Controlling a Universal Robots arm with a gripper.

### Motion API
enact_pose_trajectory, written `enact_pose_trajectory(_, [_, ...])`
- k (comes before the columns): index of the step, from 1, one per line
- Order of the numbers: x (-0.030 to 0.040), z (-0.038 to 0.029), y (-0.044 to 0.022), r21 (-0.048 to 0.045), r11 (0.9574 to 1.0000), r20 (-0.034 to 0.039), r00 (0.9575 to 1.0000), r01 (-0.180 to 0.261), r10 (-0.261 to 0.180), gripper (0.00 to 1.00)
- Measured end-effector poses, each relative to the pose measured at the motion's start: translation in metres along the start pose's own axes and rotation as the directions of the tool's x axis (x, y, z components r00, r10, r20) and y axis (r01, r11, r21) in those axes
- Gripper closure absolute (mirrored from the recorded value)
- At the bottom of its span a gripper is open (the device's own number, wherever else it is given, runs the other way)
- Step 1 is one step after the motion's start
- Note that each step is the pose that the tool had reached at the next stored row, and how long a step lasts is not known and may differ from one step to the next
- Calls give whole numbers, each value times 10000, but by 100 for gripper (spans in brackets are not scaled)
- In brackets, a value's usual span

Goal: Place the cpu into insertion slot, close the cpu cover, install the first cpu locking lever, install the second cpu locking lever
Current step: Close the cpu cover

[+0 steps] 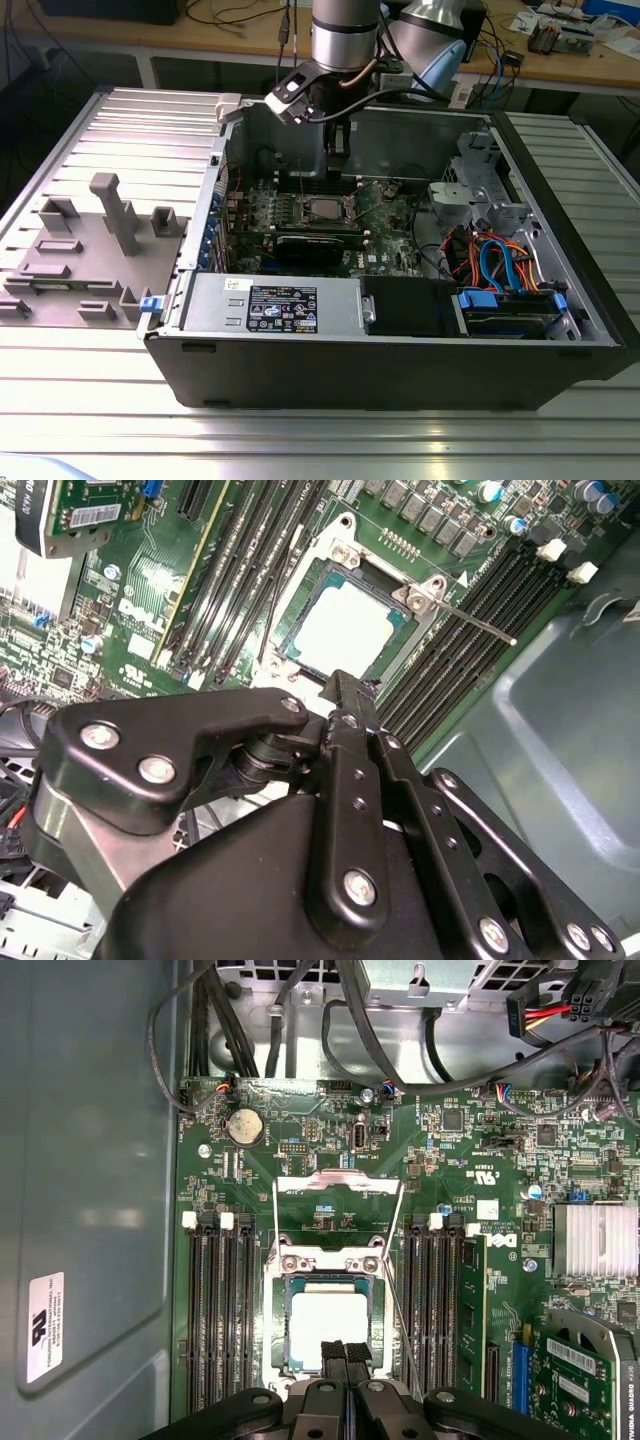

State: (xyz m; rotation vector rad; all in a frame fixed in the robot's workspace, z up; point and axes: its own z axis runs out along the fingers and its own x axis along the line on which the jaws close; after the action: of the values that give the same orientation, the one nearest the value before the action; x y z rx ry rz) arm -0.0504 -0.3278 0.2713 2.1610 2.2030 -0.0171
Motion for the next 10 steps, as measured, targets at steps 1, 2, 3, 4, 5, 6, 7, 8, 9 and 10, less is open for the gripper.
enact_pose_trajectory(1, [0, -1, 0, 1, 10000, 0, 10000, 0, 0, 89])
enact_pose_trajectory(2, [0, -2, 0, 1, 10000, 2, 10000, 0, 0, 89])
enact_pose_trajectory(3, [0, -2, 0, 1, 10000, 2, 10000, 0, 0, 89])
enact_pose_trajectory(4, [0, -2, 0, 1, 10000, 2, 10000, 0, 0, 89])
enact_pose_trajectory(5, [0, -4, 0, 2, 10000, 2, 10000, 0, 0, 89])
enact_pose_trajectory(6, [-1, -7, 0, 2, 10000, 3, 10000, 0, 0, 89])
enact_pose_trajectory(7, [-1, -10, 0, 2, 10000, 3, 10000, 0, 0, 89])
enact_pose_trajectory(8, [-1, -12, 0, 2, 10000, 3, 10000, 0, 0, 89])
enact_pose_trajectory(9, [-1, -15, 0, 1, 10000, 2, 10000, 0, 0, 89])
enact_pose_trajectory(10, [-1, -20, 0, 2, 10000, 3, 10000, 0, 0, 89])
